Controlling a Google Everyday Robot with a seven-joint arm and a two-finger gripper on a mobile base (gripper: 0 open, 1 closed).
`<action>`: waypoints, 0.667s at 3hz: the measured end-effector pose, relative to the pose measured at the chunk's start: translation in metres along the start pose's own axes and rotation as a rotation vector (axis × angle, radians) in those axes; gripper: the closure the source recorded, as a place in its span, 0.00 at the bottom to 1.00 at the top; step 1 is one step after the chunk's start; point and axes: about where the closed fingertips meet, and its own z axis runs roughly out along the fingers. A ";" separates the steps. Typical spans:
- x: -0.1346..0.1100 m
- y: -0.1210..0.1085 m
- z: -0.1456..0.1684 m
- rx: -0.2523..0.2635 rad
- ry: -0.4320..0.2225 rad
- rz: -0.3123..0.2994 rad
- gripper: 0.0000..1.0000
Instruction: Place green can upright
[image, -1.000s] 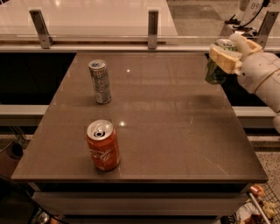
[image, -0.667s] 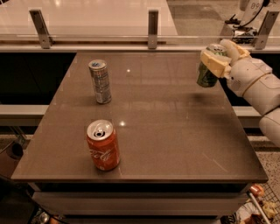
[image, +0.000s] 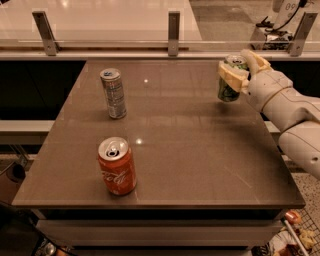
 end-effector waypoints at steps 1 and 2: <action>0.010 0.003 0.003 0.006 0.024 -0.050 1.00; 0.017 0.013 0.005 -0.007 0.040 -0.059 1.00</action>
Offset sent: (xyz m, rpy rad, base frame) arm 0.0033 0.0212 -0.0321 -0.0786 0.0385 -0.0059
